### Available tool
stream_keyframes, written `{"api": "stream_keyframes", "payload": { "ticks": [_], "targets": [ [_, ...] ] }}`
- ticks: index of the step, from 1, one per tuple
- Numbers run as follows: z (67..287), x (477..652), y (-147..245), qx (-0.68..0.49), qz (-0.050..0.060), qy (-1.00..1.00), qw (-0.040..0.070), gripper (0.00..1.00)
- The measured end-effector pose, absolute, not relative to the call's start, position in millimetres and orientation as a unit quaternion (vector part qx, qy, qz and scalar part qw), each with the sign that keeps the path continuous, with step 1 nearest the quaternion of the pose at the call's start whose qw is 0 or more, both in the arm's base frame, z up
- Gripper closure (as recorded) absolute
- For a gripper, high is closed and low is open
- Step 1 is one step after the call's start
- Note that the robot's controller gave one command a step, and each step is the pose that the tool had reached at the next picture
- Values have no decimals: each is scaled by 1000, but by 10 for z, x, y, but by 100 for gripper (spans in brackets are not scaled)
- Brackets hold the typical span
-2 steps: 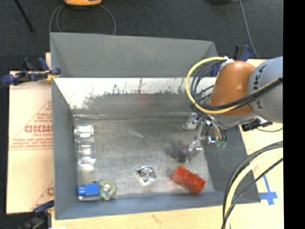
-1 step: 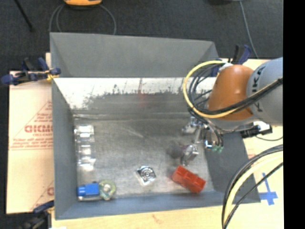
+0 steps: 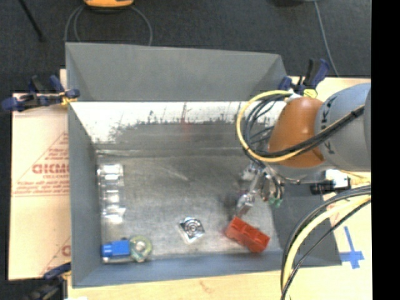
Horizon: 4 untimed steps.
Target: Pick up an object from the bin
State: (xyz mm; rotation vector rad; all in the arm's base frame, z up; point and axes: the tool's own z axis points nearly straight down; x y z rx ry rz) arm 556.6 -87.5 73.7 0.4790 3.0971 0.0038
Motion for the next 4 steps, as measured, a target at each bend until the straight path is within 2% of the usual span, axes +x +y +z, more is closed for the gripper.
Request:
{"api": "stream_keyframes", "payload": {
  "ticks": [1,2,3,4],
  "targets": [
    [760,5588,-882,150,0,989,4,0],
    [773,5600,-889,149,0,989,6,100],
    [1048,5610,-901,146,-1,989,2,100],
    [1371,5630,-908,144,0,990,4,100]
  ]
}}
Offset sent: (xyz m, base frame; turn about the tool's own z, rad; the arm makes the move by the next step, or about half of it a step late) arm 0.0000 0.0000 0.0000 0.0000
